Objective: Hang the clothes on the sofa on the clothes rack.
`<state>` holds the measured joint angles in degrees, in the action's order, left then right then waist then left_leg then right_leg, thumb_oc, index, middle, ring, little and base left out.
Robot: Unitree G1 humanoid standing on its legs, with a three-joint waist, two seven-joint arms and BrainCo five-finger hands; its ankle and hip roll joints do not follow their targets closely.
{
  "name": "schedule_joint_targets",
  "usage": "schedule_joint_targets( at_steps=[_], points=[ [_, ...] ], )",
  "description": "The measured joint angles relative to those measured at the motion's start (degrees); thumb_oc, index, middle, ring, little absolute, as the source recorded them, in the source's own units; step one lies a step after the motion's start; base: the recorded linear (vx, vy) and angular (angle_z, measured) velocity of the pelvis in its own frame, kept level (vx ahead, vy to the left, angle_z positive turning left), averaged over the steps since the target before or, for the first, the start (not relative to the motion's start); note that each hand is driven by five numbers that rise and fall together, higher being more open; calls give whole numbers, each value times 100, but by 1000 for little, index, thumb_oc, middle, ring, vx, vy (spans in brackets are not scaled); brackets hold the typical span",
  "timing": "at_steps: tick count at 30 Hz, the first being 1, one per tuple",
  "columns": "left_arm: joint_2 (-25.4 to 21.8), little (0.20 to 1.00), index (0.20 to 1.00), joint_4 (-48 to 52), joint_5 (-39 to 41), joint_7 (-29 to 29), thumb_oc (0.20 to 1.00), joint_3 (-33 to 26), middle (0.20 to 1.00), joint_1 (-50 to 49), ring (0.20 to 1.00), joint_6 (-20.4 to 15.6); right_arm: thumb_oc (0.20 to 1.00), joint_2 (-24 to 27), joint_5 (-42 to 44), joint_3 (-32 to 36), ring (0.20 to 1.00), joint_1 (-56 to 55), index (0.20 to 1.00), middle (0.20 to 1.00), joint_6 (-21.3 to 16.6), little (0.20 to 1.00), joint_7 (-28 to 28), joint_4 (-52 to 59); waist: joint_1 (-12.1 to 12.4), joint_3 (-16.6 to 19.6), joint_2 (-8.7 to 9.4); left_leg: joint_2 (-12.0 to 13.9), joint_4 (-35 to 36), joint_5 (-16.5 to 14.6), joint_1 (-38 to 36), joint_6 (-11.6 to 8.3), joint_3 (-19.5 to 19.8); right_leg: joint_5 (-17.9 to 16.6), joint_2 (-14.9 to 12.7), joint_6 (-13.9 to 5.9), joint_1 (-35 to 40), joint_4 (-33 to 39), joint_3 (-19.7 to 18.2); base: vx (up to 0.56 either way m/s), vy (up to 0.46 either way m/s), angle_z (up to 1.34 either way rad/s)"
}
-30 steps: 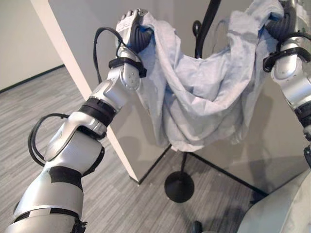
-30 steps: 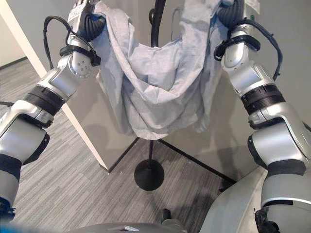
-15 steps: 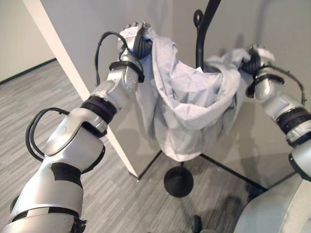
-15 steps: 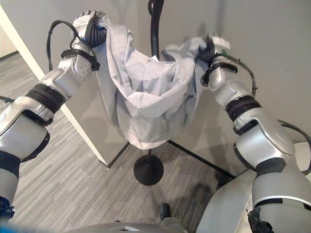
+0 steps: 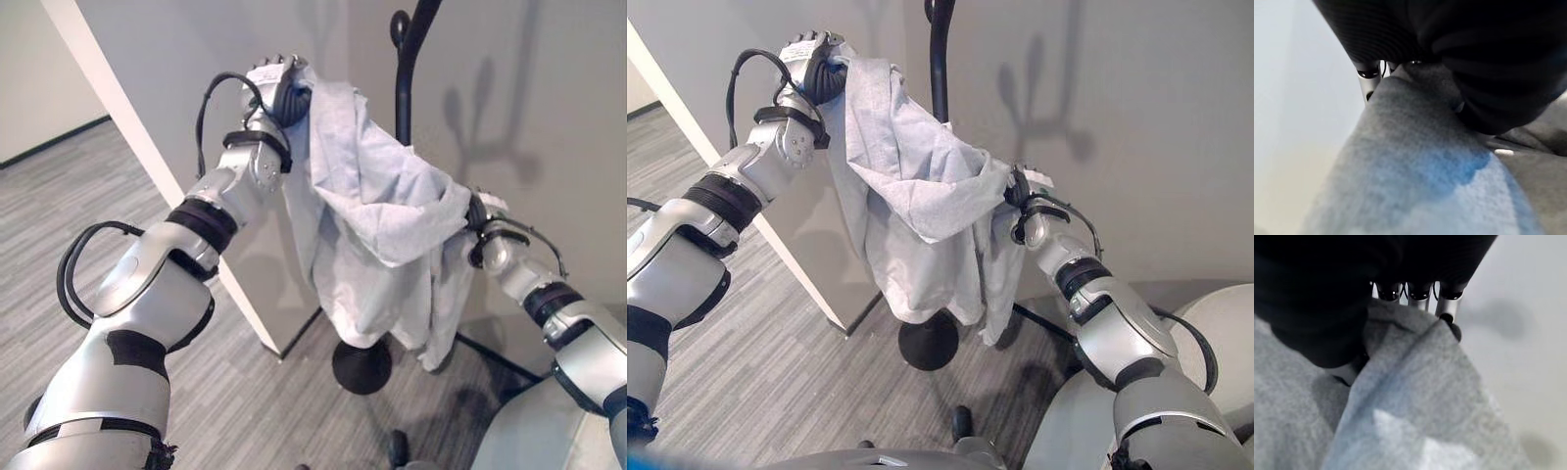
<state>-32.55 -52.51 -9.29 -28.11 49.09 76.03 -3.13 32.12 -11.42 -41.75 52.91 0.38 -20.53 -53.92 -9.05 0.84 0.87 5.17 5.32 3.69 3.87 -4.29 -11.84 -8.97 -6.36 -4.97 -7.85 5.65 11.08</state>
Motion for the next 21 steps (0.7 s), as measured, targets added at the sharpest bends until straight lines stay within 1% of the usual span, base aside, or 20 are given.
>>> schedule_joint_targets(
  at_steps=[4,8,12,15,16,18,20,21],
  points=[
    [64,200,200,2,1,29,200,-39,200,-62,200,-13,200,1,0,16,200,-12,200,200,0,200,21,1,10,-20,-30,6,0,0,0,0,6,2,5,-2,2,0,5,0,0,0],
    [165,200,200,34,0,79,200,-225,200,-397,200,-10,200,-4,2,37,200,-12,200,200,-3,200,52,3,30,-54,-82,6,0,0,3,0,7,4,7,-5,0,0,7,0,0,0],
    [174,200,200,35,-1,162,200,-236,200,-643,200,-5,200,-10,5,100,200,-11,200,200,-2,200,52,2,30,-74,-98,9,0,-1,6,-1,8,8,9,-10,-3,1,7,0,0,0],
    [221,200,200,55,1,184,200,-445,200,-893,200,-10,200,-49,20,164,200,-14,200,200,-4,200,50,5,41,-106,-108,7,1,-5,4,-6,8,13,10,-17,0,1,9,0,0,0],
    [248,200,200,53,3,203,200,-479,200,-1006,200,-4,200,-87,25,286,200,-21,200,200,-4,200,49,5,41,-128,-109,8,5,-5,3,-5,8,13,10,-18,0,2,8,0,0,0],
    [285,200,200,51,4,241,200,-479,200,-1074,200,-2,200,-99,27,322,200,-20,200,200,-11,200,42,6,47,-171,-92,11,1,-4,5,-4,9,12,13,-16,1,1,10,0,0,0],
    [357,200,200,55,8,255,200,-733,200,-1275,200,-13,200,-175,49,370,200,-31,200,200,-11,200,28,5,50,-186,-95,11,5,-5,-5,-6,7,13,17,-17,5,2,3,0,0,0],
    [376,200,200,41,8,275,200,-729,200,-1300,200,-2,200,-180,57,370,200,-30,200,200,-22,200,23,6,47,-206,-89,11,4,-5,-6,-5,6,13,15,-17,5,4,3,0,0,0]
  ],
)
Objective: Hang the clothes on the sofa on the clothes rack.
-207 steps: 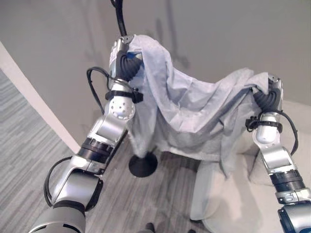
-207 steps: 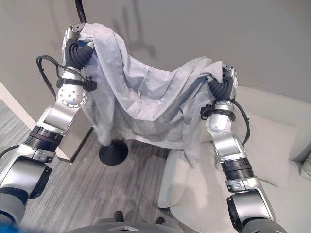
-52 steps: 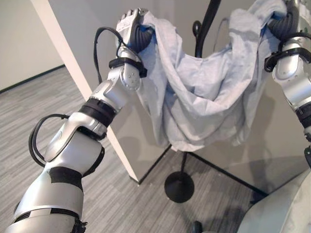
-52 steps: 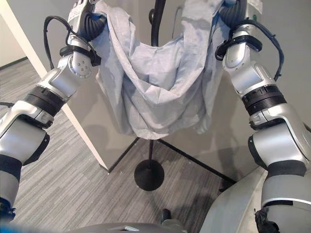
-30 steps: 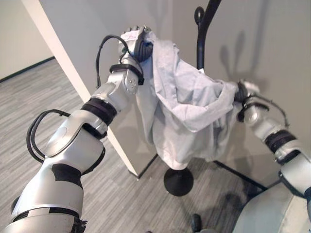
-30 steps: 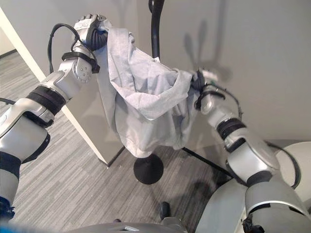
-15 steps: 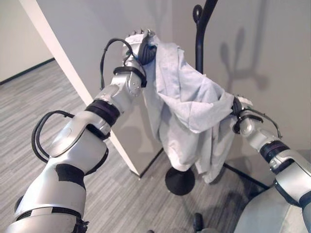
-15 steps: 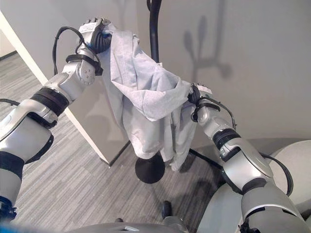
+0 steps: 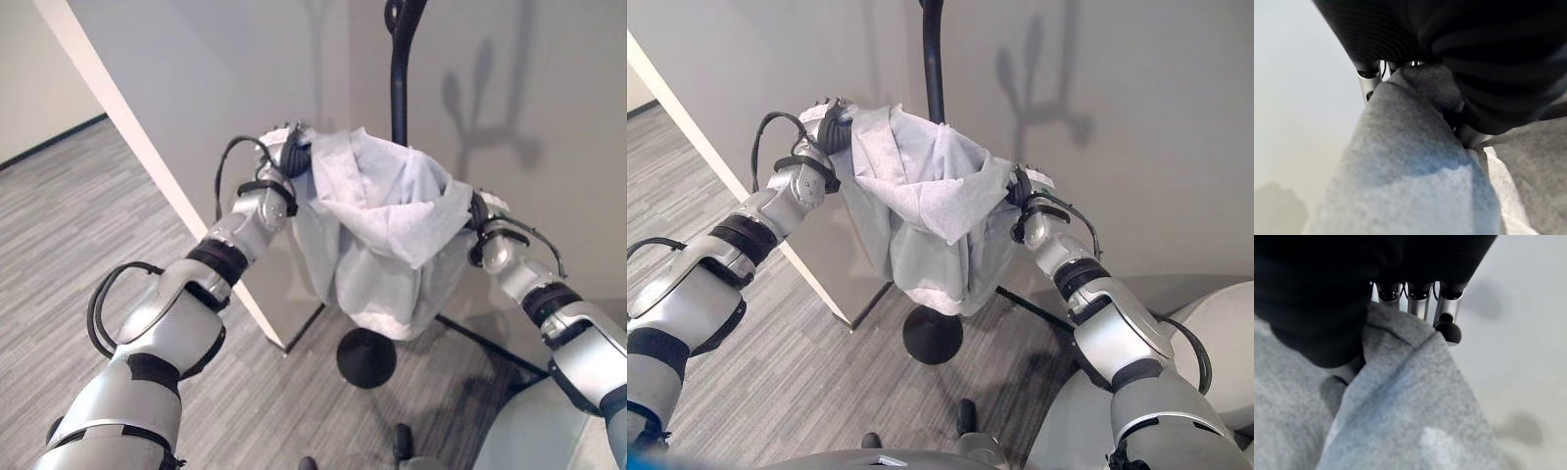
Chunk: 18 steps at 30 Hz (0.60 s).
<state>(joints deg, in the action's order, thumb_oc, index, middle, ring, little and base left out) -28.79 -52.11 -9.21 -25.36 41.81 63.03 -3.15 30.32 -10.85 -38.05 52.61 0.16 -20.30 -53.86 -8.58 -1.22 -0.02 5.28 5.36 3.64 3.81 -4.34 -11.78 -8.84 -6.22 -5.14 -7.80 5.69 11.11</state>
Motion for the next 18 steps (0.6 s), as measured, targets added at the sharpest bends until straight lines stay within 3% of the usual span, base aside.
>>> schedule_joint_targets(
  at_steps=[9,10,11,12,18],
  points=[
    [168,200,200,-13,21,313,200,-148,200,-263,200,-33,200,-19,230,183,200,1,200,200,-6,200,-38,92,3,-145,91,-1,-3,1,-28,1,2,-5,23,5,31,-3,6,0,0,0],
    [169,272,272,-13,98,328,272,-169,272,-264,272,-51,275,-19,231,183,275,1,275,275,-6,275,-37,110,1,-163,91,-1,-3,1,-40,1,2,-5,23,5,42,-3,6,0,0,0],
    [172,925,925,-11,194,333,925,-176,925,-265,925,-56,583,-19,231,184,583,1,583,583,-6,583,-37,118,1,-177,93,0,-2,1,-49,1,2,-5,24,5,51,-3,6,0,0,0],
    [187,1000,1000,-12,235,373,1000,-188,1000,-267,1000,-51,1000,-19,232,185,1000,-1,1000,1000,-1,1000,-37,117,5,-217,95,6,4,0,-100,0,4,0,24,-1,105,-2,9,0,0,0],
    [188,1000,1000,-45,363,480,1000,-281,1000,-373,1000,-32,1000,-16,233,300,1000,-38,1000,1000,47,1000,-37,115,11,-228,92,20,22,-4,-109,-6,8,9,14,-13,120,-1,21,0,0,0]
  ],
)
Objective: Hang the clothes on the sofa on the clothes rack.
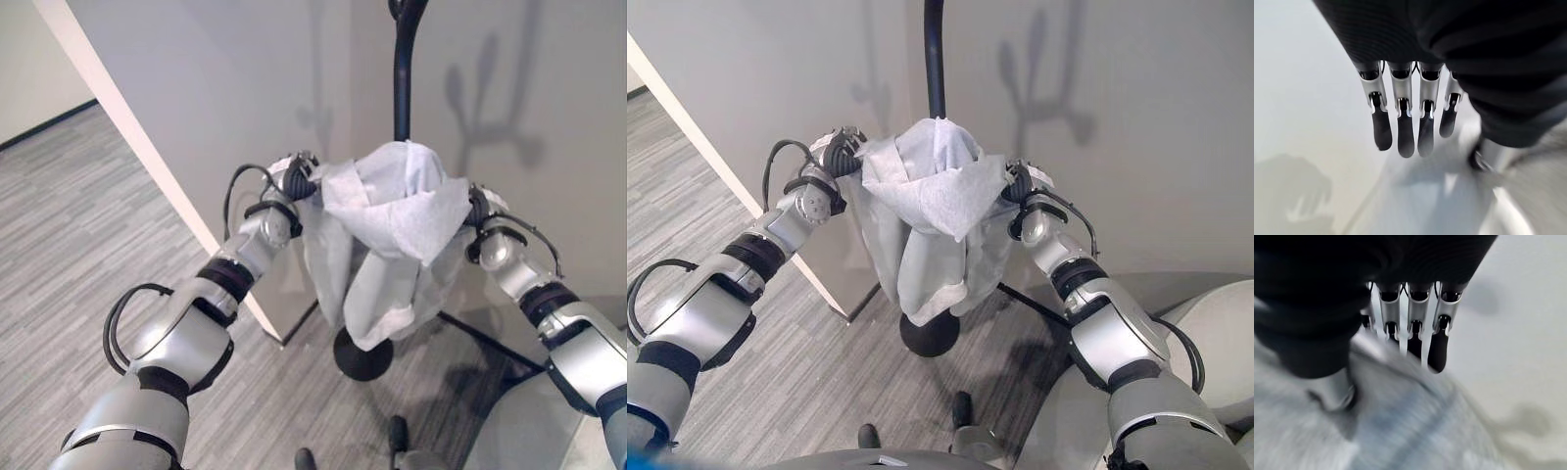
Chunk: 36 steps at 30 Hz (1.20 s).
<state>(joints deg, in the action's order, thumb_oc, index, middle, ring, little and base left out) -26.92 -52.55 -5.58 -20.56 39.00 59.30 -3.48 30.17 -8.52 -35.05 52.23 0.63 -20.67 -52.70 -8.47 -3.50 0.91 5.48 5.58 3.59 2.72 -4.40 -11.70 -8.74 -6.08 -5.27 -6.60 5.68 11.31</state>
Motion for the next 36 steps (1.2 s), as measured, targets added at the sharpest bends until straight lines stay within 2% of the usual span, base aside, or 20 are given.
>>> schedule_joint_targets(
  at_steps=[7,13,15,19,23,25,26,27,28,29,30,31,36],
  points=[
    [0,1000,1000,3,83,61,1000,-128,1000,-130,1000,26,1000,6,10,100,1000,-112,1000,1000,-2,1000,-1,4,21,-4,6,-9,2,1,-3,1,11,-2,14,2,23,-2,39,4,2,2],
    [-21,1000,1000,66,86,61,1000,-480,1000,-604,1000,26,1000,-2,13,389,1000,-903,1000,1000,-20,1000,0,30,90,-52,83,-15,5,0,-45,1,94,28,-17,-37,98,3,85,17,9,5],
    [-24,1000,1000,78,86,61,1000,-582,1000,-909,1000,34,1000,-64,171,768,1000,-1193,1000,1000,-23,1000,-2,49,101,-59,95,-11,5,0,-43,1,114,32,-17,-41,108,9,99,31,6,5],
    [-23,1000,1000,128,87,61,1000,-803,1000,-1212,1000,36,1000,-215,236,1034,1000,-1488,1000,1000,-24,1000,-18,70,99,-90,127,-11,5,0,-42,1,118,35,-20,-44,110,22,111,0,0,0],
    [-29,1000,1000,779,112,46,1000,-1318,1000,-1698,1000,24,1000,-225,240,1409,1000,-1932,1000,1000,-58,1000,-47,588,113,-109,134,-13,6,0,-48,1,129,45,-20,-57,125,24,120,0,0,0],
    [-41,1000,1000,1075,326,44,1000,-1565,1000,-2055,1000,3,1000,-243,259,1676,1000,-2295,1000,1000,-132,1000,-141,832,125,-233,130,-17,7,-6,-107,-6,138,81,-16,-106,189,24,127,66,15,2],
    [-46,1000,1000,1709,326,67,1000,-1945,1000,-2628,1000,-65,1000,-246,272,2072,1000,-2805,1000,1000,-228,1000,-139,1453,131,-251,103,-6,8,-20,-118,-24,141,107,-12,-138,202,26,124,69,10,-1],
    [51,1000,1000,2664,388,70,1000,-2579,1000,-3572,1000,-173,1000,-385,283,2657,1000,-3585,1000,1000,-331,1000,-143,2278,126,-270,67,7,9,-51,-161,-62,140,144,-7,-165,236,27,127,0,0,0],
    [120,1000,1000,3145,477,70,1000,-2879,1000,-4077,1000,-276,1000,-461,284,2923,1000,-3961,1000,1000,-455,1000,-157,2614,116,-286,62,15,9,-77,-210,-72,140,149,-6,-146,292,26,120,46,7,-1],
    [199,1000,1000,3187,596,83,1000,-3051,1000,-4805,1000,-325,1000,-461,314,3047,1000,-4549,1000,1000,-441,1000,-170,2483,137,-286,59,26,7,-106,-308,-73,144,171,8,-91,393,13,122,45,1,2],
    [231,1000,1000,2600,778,182,1000,-3052,1000,-5061,1000,-174,1000,-473,441,2972,1000,-4747,1000,1000,-248,1000,-78,1842,173,-292,66,27,8,-129,-280,-64,145,192,5,-98,372,1,133,44,3,2],
    [307,1000,1000,2384,862,290,1000,-3204,1000,-5227,1000,-140,1000,-556,462,3010,1000,-4819,1000,1000,-209,1000,6,1689,172,-338,76,22,8,-130,-276,-64,143,214,-4,-128,363,28,136,0,0,0],
    [793,1000,1000,1735,1110,683,1000,-3461,1000,-6392,1000,-106,1000,-1096,461,2957,1000,-5537,1000,1000,-248,1000,338,1340,181,-341,116,10,8,-145,-239,-75,143,256,-18,-133,319,32,121,4,4,1]
  ],
)
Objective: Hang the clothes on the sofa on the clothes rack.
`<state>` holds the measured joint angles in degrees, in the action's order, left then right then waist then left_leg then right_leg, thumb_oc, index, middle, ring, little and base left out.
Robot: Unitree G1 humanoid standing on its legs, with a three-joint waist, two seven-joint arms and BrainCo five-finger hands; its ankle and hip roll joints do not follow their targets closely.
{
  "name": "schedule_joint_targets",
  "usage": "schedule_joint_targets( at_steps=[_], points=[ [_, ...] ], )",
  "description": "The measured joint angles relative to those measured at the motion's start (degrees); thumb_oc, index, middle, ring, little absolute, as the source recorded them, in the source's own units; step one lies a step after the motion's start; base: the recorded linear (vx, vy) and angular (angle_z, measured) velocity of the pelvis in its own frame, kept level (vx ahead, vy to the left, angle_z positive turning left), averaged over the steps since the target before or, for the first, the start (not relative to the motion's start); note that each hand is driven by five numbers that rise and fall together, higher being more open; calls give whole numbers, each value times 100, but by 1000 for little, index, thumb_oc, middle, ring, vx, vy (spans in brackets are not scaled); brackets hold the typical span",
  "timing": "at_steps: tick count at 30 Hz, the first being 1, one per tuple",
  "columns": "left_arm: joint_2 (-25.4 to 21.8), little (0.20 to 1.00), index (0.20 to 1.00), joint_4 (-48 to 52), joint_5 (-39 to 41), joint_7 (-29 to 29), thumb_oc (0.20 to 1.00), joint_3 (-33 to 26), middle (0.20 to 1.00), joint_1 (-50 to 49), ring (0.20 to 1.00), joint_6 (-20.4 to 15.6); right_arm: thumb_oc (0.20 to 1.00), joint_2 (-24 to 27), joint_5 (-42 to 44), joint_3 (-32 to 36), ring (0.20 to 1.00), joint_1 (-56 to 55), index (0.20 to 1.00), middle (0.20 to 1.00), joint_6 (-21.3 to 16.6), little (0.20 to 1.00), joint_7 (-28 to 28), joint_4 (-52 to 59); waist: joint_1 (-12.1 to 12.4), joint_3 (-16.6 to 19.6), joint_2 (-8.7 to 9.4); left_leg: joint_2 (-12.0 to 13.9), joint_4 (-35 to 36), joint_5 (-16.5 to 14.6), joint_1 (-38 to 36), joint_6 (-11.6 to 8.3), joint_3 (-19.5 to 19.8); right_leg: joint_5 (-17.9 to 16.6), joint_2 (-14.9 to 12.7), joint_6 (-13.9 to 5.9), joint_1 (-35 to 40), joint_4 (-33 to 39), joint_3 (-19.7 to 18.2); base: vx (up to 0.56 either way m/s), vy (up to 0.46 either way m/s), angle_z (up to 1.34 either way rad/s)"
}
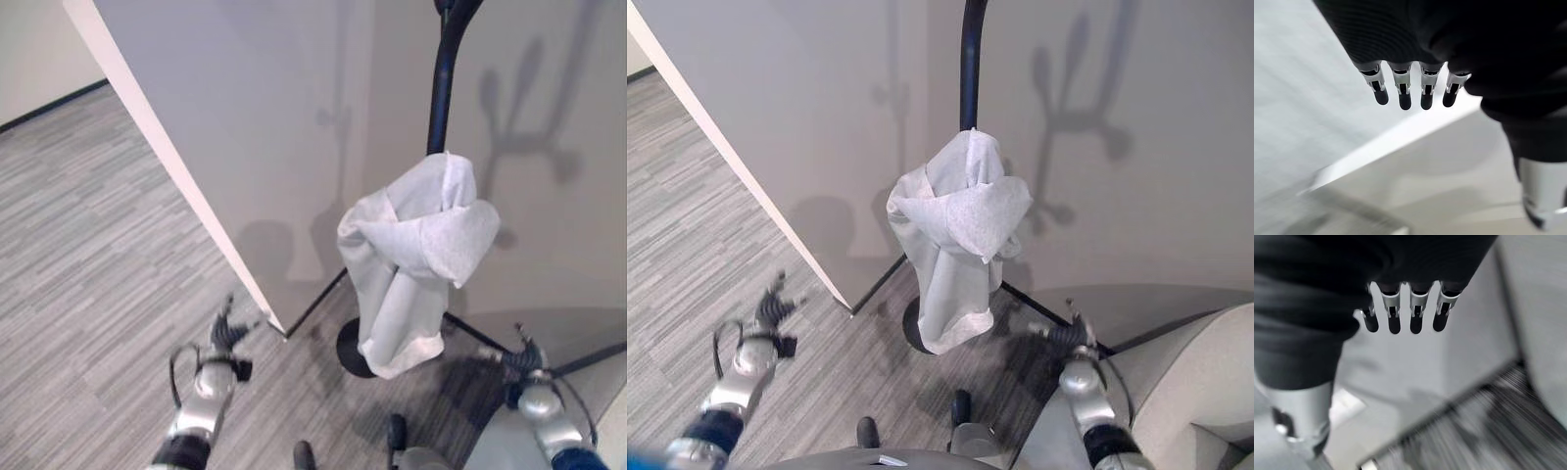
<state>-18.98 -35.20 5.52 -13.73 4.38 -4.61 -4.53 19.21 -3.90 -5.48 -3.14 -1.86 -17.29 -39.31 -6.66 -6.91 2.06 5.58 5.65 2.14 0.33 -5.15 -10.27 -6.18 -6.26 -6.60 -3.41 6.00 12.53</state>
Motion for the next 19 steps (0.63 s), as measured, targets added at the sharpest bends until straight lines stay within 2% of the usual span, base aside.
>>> schedule_joint_targets(
  at_steps=[1,3,9,12,19],
  points=[
    [121,1000,1000,-314,17,126,1000,34,1000,-200,1000,119,1000,-87,-3,-78,1000,-193,1000,1000,43,1000,146,-199,69,-6,-5,-16,1,20,63,25,7,-20,-14,21,-47,-2,22,7,31,3],
    [238,1000,1000,-882,40,178,1000,38,1000,-304,1000,108,1000,-226,5,-174,1000,-216,1000,1000,24,1000,203,-466,76,44,-10,-15,1,21,47,26,7,-20,-19,20,-24,-1,23,-1,10,2],
    [378,1000,1000,-2744,-171,281,1000,280,1000,-22,1000,153,1000,-447,175,-538,1000,-10,1000,1000,29,1000,480,-1669,133,232,-35,-28,1,15,74,17,23,-27,-33,28,-29,-1,52,-4,8,2],
    [387,1000,1000,-2970,-366,287,1000,490,1000,179,1000,142,1000,-458,220,-636,1000,114,1000,1000,25,1000,616,-2109,215,356,-44,-33,1,19,85,23,31,-27,-39,28,-33,-1,64,0,0,0],
    [455,1000,1000,-3089,-444,414,1000,490,1000,520,1000,144,1000,-473,671,-622,1000,364,1000,1000,44,1000,869,-2856,223,527,-38,-43,1,51,141,67,146,-25,-52,28,-36,-1,145,19,8,6]
  ],
)
